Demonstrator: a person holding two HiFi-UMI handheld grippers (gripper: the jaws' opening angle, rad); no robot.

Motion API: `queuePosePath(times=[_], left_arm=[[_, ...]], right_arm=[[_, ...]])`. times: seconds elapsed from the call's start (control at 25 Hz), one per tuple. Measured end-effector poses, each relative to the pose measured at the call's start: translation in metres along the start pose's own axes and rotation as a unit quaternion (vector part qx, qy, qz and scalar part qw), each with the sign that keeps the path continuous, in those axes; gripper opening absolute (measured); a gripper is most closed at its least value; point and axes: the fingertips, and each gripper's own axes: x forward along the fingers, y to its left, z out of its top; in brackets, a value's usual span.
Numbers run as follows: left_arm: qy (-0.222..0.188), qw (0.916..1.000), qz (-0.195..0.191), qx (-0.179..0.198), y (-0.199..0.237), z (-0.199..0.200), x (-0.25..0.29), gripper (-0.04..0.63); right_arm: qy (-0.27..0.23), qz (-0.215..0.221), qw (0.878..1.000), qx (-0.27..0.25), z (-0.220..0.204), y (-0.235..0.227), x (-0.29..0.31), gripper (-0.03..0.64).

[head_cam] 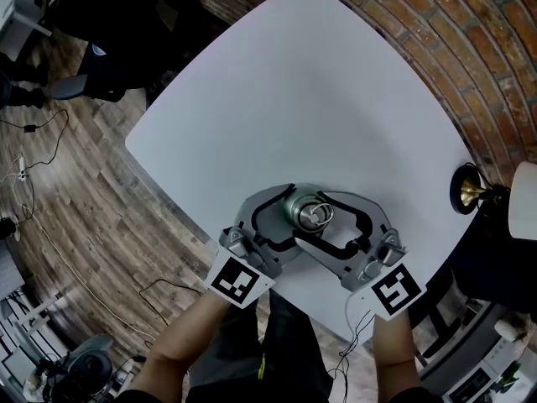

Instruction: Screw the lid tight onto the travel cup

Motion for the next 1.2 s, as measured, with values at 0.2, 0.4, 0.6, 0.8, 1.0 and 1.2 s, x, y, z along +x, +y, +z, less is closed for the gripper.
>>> queuePosePath(times=[0.2,0.4,0.6,0.8,1.0,1.2], left_arm=[[-0.001,0.9998,0.02,-0.001,0.0,0.001,0.001,0.347],[0.0,0.9997,0.024,0.001,-0.002,0.0,0.002,0.347],[-0.004,0.9996,0.026,0.002,-0.001,0.0,0.001,0.347],[-0.005,0.9996,0.028,0.002,-0.001,0.0,0.003,0.347],[-0.007,0.9995,0.029,-0.003,-0.001,0.0,0.001,0.347],[-0.005,0.9995,0.029,-0.009,-0.001,-0.001,0.001,0.347]], right_arm=[[-0.014,-0.084,0.996,0.011,0.003,-0.004,-0.001,0.259],[-0.039,-0.203,0.978,0.029,0.004,-0.008,-0.006,0.259],[-0.046,-0.255,0.965,0.03,0.003,-0.007,-0.006,0.259],[-0.032,-0.24,0.97,0.025,0.0,-0.007,-0.006,0.259],[-0.023,-0.176,0.984,0.028,-0.001,0.003,-0.004,0.279],[0.0,-0.087,0.996,0.009,-0.004,0.007,-0.012,0.291]])
